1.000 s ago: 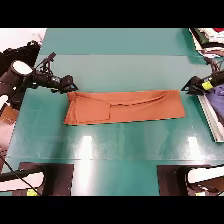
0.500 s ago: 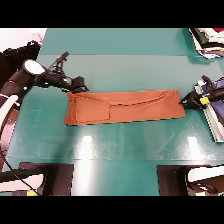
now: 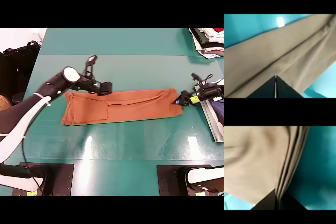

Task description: Fold the shirts.

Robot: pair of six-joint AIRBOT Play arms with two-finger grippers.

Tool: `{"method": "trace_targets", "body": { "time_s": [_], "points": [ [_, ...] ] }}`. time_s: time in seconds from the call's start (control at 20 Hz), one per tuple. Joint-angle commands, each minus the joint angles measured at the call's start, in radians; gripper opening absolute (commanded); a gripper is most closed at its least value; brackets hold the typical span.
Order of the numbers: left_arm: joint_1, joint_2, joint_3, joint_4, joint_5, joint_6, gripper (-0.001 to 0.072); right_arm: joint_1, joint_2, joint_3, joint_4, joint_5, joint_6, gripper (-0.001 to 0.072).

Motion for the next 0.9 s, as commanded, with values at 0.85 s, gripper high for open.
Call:
{"method": "trace_targets", "body": {
  "time_s": [0.85],
  "points": [
    [-0.112, -0.242, 0.149, 0.026, 0.023, -0.030, 0.0021, 0.590, 0.266, 0.411, 0.135, -0.054, 0.131, 0.0012]
  ]
}}
